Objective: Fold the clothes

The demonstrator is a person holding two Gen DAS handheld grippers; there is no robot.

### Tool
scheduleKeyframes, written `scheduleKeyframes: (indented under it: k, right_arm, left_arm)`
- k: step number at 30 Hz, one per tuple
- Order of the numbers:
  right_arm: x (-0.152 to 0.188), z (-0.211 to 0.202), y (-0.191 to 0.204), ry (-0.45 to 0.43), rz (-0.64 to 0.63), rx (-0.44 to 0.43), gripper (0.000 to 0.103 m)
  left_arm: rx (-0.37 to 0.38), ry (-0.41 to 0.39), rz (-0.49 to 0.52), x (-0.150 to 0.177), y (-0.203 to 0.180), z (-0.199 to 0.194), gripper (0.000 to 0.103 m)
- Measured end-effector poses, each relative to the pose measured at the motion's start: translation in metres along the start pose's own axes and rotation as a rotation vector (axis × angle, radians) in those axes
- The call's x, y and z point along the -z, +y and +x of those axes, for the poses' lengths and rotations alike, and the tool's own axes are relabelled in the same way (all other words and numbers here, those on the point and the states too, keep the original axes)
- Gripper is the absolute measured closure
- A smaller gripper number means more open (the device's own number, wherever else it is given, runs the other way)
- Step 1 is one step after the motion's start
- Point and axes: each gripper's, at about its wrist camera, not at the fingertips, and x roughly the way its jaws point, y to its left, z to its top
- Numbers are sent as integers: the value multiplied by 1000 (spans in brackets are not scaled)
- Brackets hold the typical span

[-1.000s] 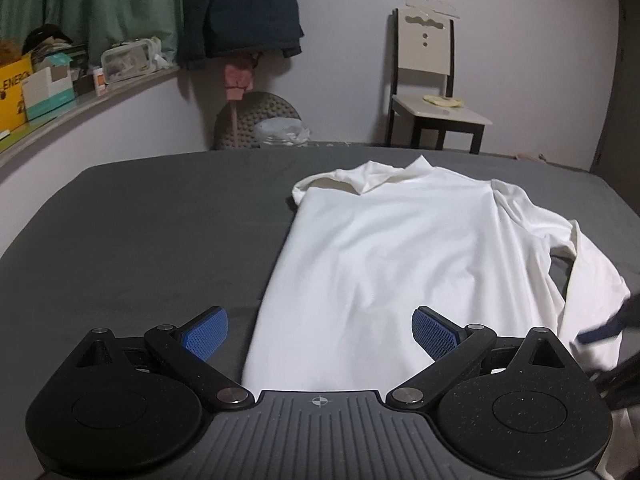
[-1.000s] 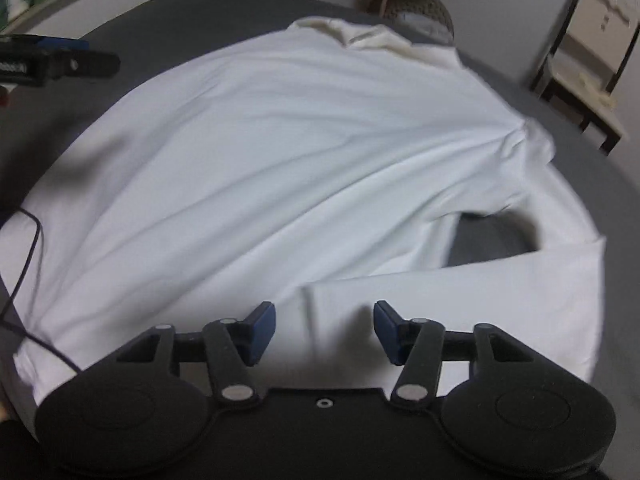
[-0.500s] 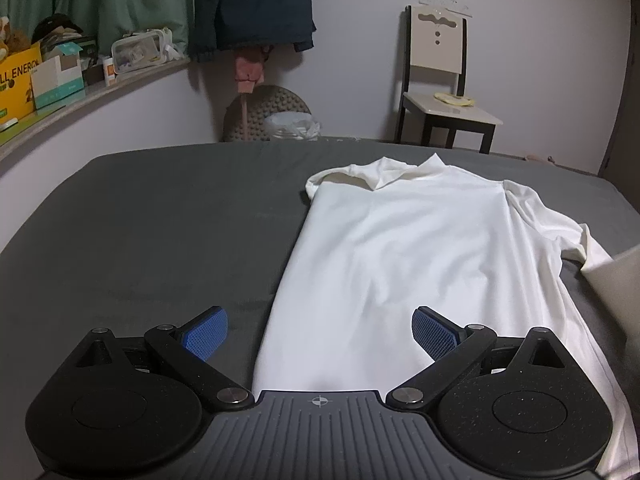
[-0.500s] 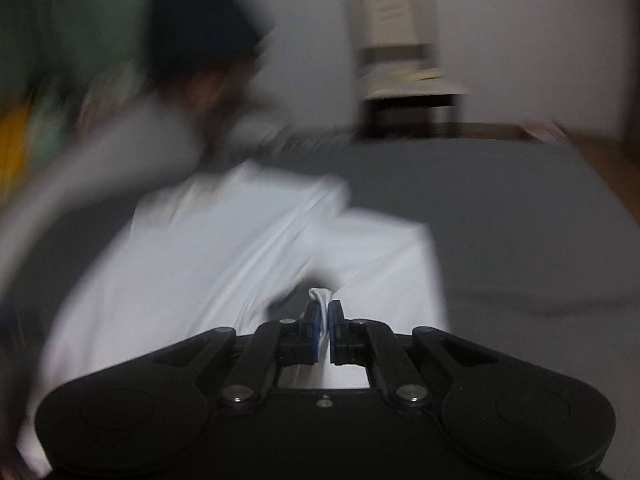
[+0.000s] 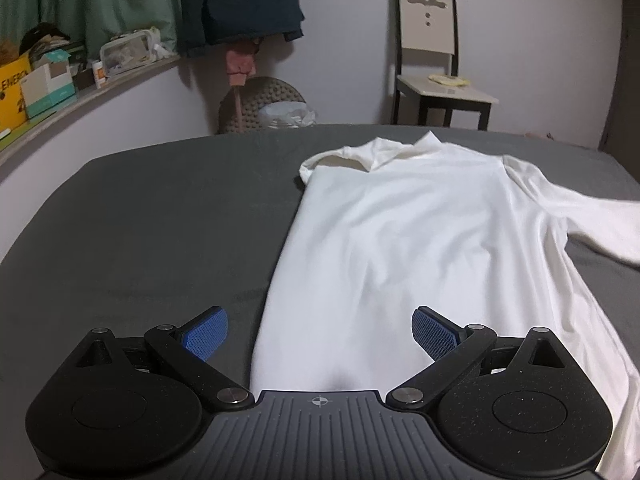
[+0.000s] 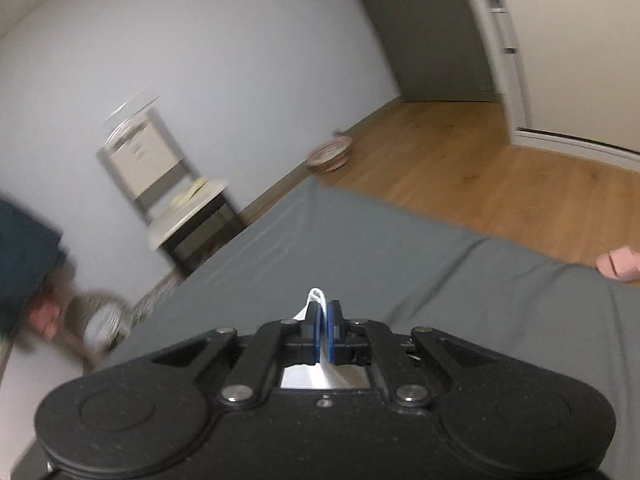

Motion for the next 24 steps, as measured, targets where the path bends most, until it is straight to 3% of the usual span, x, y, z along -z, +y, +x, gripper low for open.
scheduleKeyframes:
  k: [8, 11, 15, 16, 18, 19, 22, 24]
  right_arm:
    - [-19, 41, -32, -11, 70, 58, 100]
    - [-9, 37, -54, -20, 92, 62, 102]
    - [16, 41, -84, 55, 73, 51, 102]
    - [24, 45, -88, 89, 67, 24, 98]
    - [38, 49, -93, 135, 58, -38, 72]
    - [45, 49, -94, 148, 52, -69, 50]
    - [59, 50, -87, 175, -64, -90, 46]
    - [66, 55, -76, 193, -222, -48, 48]
  left_arm:
    - [76, 29, 21, 0, -14, -2, 4]
    - [92, 21, 32, -1, -19, -6, 4]
    - [101, 16, 54, 0, -25, -10, 4]
    - [100, 17, 60, 1, -26, -10, 4]
    - [102, 23, 62, 1, -25, -10, 4]
    - [99, 25, 62, 1, -25, -10, 4]
    - [90, 32, 62, 3, -24, -9, 4]
    - [84, 37, 63, 4, -23, -8, 4]
